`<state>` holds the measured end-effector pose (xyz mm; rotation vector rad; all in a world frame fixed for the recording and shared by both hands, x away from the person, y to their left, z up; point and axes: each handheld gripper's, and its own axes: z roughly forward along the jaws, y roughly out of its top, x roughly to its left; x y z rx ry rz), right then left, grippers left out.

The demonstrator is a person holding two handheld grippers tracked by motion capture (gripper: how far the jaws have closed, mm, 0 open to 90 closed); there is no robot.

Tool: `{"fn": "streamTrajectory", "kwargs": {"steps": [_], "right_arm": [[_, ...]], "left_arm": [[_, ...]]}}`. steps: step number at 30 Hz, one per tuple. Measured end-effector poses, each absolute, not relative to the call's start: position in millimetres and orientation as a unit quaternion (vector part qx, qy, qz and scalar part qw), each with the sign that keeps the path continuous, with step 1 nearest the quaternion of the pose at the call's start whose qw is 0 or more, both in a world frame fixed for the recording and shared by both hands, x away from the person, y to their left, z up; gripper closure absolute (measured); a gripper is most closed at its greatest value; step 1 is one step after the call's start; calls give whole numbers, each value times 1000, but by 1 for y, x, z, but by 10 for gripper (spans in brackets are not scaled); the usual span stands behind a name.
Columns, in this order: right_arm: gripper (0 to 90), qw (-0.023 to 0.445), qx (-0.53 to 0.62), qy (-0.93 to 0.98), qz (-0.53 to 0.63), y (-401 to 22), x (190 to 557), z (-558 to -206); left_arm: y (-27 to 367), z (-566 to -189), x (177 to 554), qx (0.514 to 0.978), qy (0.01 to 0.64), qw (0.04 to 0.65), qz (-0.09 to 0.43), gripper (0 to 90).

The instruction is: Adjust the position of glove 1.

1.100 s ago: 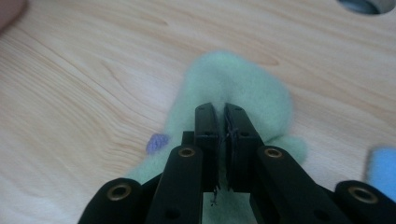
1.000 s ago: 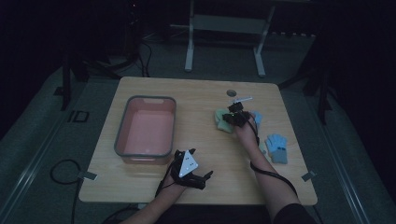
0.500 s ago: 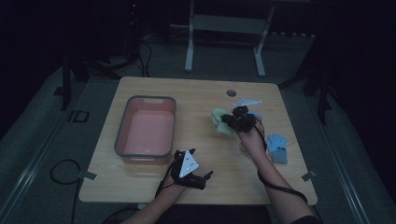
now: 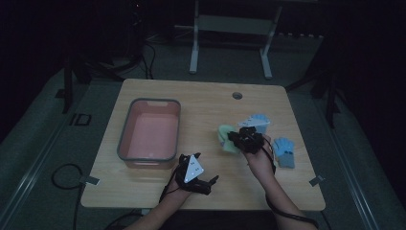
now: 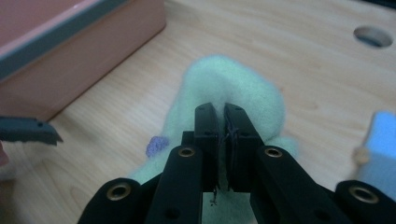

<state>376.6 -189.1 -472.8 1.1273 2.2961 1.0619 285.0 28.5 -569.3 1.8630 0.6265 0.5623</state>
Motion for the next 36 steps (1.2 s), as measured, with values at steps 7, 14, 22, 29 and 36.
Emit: {"fn": "streamTrajectory", "kwargs": {"steps": [7, 14, 22, 29, 36], "right_arm": [[845, 168, 413, 818, 363, -189, 371, -497], [838, 164, 412, 827, 346, -188, 375, -520], [695, 140, 415, 835, 333, -187, 378, -548], [556, 146, 416, 832, 337, -183, 378, -545], [551, 147, 396, 828, 368, -189, 373, -522]], "left_arm": [[28, -569, 285, 778, 260, 522, 235, 2], [28, -569, 285, 779, 257, 521, 235, 1], [28, -569, 285, 780, 256, 520, 234, 2], [28, -569, 285, 780, 255, 521, 234, 1], [28, -569, 285, 780, 255, 522, 234, 2]]}}
